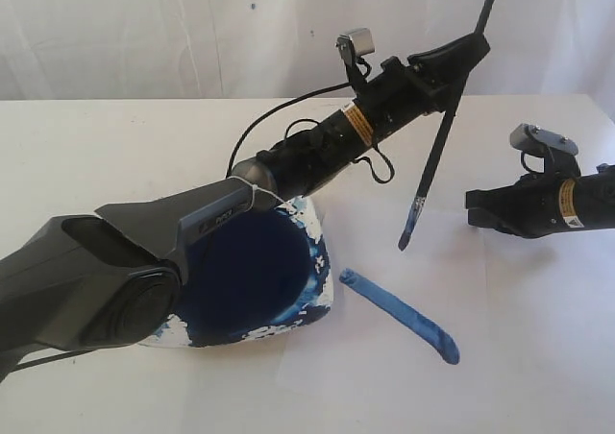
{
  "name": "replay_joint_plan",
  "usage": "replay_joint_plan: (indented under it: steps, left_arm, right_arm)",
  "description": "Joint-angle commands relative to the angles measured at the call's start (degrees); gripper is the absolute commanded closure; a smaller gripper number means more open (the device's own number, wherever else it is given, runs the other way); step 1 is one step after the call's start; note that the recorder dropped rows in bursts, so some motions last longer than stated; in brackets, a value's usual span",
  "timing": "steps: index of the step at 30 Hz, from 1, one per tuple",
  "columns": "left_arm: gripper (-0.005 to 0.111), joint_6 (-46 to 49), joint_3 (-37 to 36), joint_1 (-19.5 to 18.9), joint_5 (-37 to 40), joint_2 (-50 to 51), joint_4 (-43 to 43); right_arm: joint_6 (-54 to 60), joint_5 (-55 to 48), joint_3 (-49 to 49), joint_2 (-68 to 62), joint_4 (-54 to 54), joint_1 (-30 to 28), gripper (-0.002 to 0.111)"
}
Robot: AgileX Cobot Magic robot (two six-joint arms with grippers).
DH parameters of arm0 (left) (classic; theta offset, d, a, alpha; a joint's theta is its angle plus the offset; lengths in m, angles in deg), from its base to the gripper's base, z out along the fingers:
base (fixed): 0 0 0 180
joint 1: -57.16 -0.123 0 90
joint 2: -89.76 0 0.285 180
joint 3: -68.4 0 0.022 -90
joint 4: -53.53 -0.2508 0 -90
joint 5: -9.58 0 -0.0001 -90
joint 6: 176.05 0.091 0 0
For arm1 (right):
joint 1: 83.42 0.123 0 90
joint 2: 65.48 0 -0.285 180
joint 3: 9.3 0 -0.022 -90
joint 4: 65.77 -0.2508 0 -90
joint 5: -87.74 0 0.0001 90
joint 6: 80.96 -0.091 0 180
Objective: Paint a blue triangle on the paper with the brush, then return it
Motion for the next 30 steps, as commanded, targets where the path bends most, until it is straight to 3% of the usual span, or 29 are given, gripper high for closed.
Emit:
replay_joint_plan:
  steps: [1, 11, 24, 30]
  left_arm:
    - [0.107, -0.54, 1.05, -0.16, -1.16, -0.61, -0.69]
    - [0.107, -4.47, 6.53, 0.17, -1.16, -2.68, -10.23]
    - [0.107, -8.28, 9.21, 2.45, -1.16, -2.80, -11.94]
    - [0.107, -16.90, 9.21, 2.03, -1.16, -2.80, -12.39]
  right_arm:
    - [-0.02, -0.67, -0.02, 0.31, 0.47, -0.07, 0.106]
    - [-0.02, -0.67, -0.02, 0.31, 0.47, -0.07, 0.106]
    - [-0.02, -0.67, -0.02, 0.31, 0.47, -0.07, 0.106]
    - [-0.02, -0.67, -0.02, 0.31, 0.47, -0.07, 0.106]
